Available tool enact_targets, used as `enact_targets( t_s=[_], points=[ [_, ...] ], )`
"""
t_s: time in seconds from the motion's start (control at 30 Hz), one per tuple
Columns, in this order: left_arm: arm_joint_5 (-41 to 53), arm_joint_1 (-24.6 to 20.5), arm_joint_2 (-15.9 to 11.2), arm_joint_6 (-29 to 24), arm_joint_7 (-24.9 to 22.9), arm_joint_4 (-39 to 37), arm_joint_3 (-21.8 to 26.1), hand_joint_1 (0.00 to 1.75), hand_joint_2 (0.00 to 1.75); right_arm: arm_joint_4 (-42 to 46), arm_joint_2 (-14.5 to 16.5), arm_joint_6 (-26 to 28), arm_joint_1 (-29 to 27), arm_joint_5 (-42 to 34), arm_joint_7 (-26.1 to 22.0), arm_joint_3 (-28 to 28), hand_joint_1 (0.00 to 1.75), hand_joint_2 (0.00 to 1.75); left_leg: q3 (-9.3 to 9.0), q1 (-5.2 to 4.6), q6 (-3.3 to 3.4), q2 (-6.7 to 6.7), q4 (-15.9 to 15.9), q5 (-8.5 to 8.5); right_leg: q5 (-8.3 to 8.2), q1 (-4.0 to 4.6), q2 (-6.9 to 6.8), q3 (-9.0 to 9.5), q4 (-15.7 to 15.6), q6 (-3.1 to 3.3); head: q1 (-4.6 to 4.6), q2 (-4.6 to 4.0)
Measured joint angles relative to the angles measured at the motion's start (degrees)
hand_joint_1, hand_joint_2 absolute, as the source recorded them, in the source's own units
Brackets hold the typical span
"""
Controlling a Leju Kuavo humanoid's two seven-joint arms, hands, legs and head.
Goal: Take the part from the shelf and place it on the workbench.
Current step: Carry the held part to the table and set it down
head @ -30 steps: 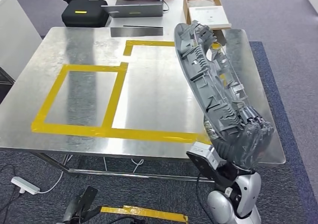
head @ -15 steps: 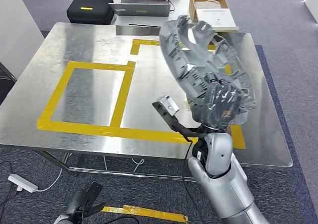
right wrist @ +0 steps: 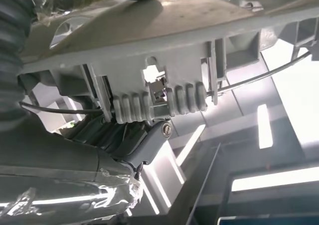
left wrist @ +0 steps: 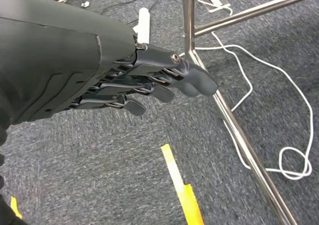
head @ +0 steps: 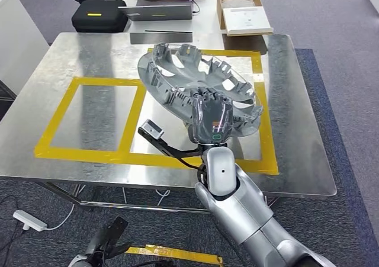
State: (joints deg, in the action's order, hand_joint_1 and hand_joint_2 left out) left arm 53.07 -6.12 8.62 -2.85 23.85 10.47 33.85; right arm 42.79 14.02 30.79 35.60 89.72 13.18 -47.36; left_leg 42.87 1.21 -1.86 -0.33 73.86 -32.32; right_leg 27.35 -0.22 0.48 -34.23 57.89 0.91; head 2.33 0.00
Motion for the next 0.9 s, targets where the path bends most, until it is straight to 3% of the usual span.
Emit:
enact_targets(
  t_s=[0.07, 0.13, 0.17, 0.3, 0.37, 0.43, 0.47, 0.5, 0.53, 0.6, 0.63, 0.7, 0.8, 0.87, 0.9],
  points=[
    [0.0, 0.0, -0.1, 0.1, 0.0, 0.0, 0.0, 0.0, 1.75, -2.6, 0.6, -0.1, 0.2, 0.0, 0.1, -0.2, 1.75, 1.75, -2.4, -0.03, 0.34, 0.01, -5.5, 4.13, 0.31, 0.13, 0.09, 0.37, 0.1, -0.08, 0.0, 0.0],
    [0.1, -0.1, -0.2, 0.3, 0.0, 0.0, 0.0, 0.0, 1.75, -4.5, 1.1, -0.2, 0.4, 0.0, 0.2, -0.3, 1.75, 1.75, -5.38, -0.16, 0.73, 0.01, -12.0, 6.79, 0.65, 0.43, 0.14, 0.35, 0.5, -0.41, -0.02, 0.0],
    [0.2, -0.1, -0.2, 0.3, 0.0, 0.0, 0.0, 0.0, 1.75, -5.3, 1.2, -0.3, 0.6, 0.0, 0.2, -0.3, 1.75, 1.75, -6.11, -0.22, 0.9, 0.0, -13.8, 7.01, 0.71, 0.57, 0.16, 0.17, 0.6, -0.63, -0.07, 0.0],
    [0.7, -0.1, -0.1, 0.4, -0.1, 0.0, 0.1, 0.0, 1.75, -8.9, 1.6, -1.2, 1.1, -0.1, -0.4, -0.4, 1.75, 1.75, -6.44, -0.1, 1.84, -0.02, -14.9, 6.6, 1.38, 0.59, 0.1, -0.58, 1.2, -1.62, -0.17, 0.0],
    [1.0, -0.1, 0.0, 0.4, -0.2, 0.0, 0.1, 0.0, 1.75, -10.7, 1.7, -1.3, 1.1, -0.1, -0.5, -0.4, 1.75, 1.75, -6.58, 0.11, 2.43, 0.04, -15.1, 6.65, 3.91, 0.44, 0.04, -2.84, 5.6, -2.23, -0.37, 0.0],
    [1.0, -0.1, -0.1, 0.5, -0.2, 0.0, 0.1, 0.0, 1.75, -12.5, 1.7, -1.4, 1.1, 0.0, -0.6, -0.5, 1.75, 1.75, -6.59, 0.09, 2.72, 0.05, -15.1, 6.58, 7.04, 0.22, -0.01, -6.73, 13.5, -2.63, -0.51, 0.0],
    [1.1, -0.1, -0.1, 0.5, -0.3, 0.0, 0.1, 0.0, 1.75, -13.3, 1.7, -1.6, 1.1, 0.0, -0.5, -0.6, 1.75, 1.75, -6.62, 0.08, 2.77, 0.04, -15.1, 6.55, 7.66, 0.15, -0.02, -8.31, 16.3, -2.75, -0.51, 0.0],
    [1.1, -0.1, -0.1, 0.5, -0.3, 0.0, 0.1, 0.0, 1.75, -14.1, 1.7, -1.8, 1.1, 0.0, -0.5, -0.7, 1.75, 1.75, -6.68, 0.08, 2.78, 0.01, -15.1, 6.52, 7.13, 0.11, -0.02, -8.96, 17.1, -2.8, -0.53, 0.0],
    [1.2, -0.1, -0.1, 0.5, -0.3, 0.0, 0.1, 0.0, 1.75, -14.7, 1.7, -2.1, 1.1, 0.0, -0.4, -0.7, 1.75, 1.75, -6.78, 0.08, 2.76, -0.04, -15.1, 6.47, 5.55, 0.1, -0.03, -8.49, 15.5, -2.74, -0.53, 0.0],
    [1.2, -0.1, 0.0, 0.5, -0.3, 0.0, 0.1, 0.0, 1.75, -15.5, 1.7, -2.9, 1.3, 0.0, -0.1, -0.7, 1.75, 1.75, -7.1, 0.04, 2.55, -0.16, -15.1, 6.29, 1.37, 0.16, -0.1, -5.07, 7.9, -2.35, -0.52, 0.0],
    [1.2, -0.2, 0.0, 0.5, -0.2, 0.0, 0.1, 0.0, 1.75, -15.9, 1.7, -3.4, 1.4, 0.0, 0.2, -0.8, 1.75, 1.75, -7.18, -0.05, 2.35, -0.2, -15.0, 6.2, 0.06, 0.25, -0.13, -3.2, 4.3, -2.09, -0.51, 0.0],
    [1.3, -0.2, 0.0, 0.5, 0.1, 0.0, 0.2, 0.0, 1.75, -16.7, 1.7, -4.1, 1.4, -0.1, 0.7, -0.8, 1.75, 1.75, -7.15, -0.19, 1.83, -0.18, -15.0, 6.18, -0.42, 0.47, -0.09, -1.32, 0.9, -1.65, -0.44, 0.0],
    [1.4, -0.1, -0.1, 0.7, 0.6, 0.0, 0.2, 0.0, 1.75, -18.0, 1.5, -4.6, 1.3, -0.1, 1.4, -0.8, 1.75, 1.75, -7.01, -0.02, 0.92, -0.01, -14.6, 5.75, -0.57, 0.34, 0.09, -0.97, 0.3, -0.92, -0.33, 0.0],
    [1.5, -0.2, -0.2, 1.0, 0.8, 0.0, 0.2, 0.0, 1.75, -18.7, 1.5, -4.8, 1.3, -0.2, 1.7, -0.7, 1.75, 1.75, -5.65, 0.06, 0.41, 0.07, -11.3, 3.41, -0.8, 0.06, 0.05, -0.64, -0.2, -0.35, -0.16, 0.0],
    [1.5, -0.1, -0.3, 1.1, 0.9, 0.0, 0.2, 0.0, 1.75, -19.1, 1.4, -4.8, 1.3, -0.2, 1.8, -0.7, 1.75, 1.75, -4.2, 0.07, 0.21, 0.1, -8.0, 1.57, -0.79, 0.08, 0.03, -0.59, -0.2, -0.22, -0.09, 0.0]
  ],
)
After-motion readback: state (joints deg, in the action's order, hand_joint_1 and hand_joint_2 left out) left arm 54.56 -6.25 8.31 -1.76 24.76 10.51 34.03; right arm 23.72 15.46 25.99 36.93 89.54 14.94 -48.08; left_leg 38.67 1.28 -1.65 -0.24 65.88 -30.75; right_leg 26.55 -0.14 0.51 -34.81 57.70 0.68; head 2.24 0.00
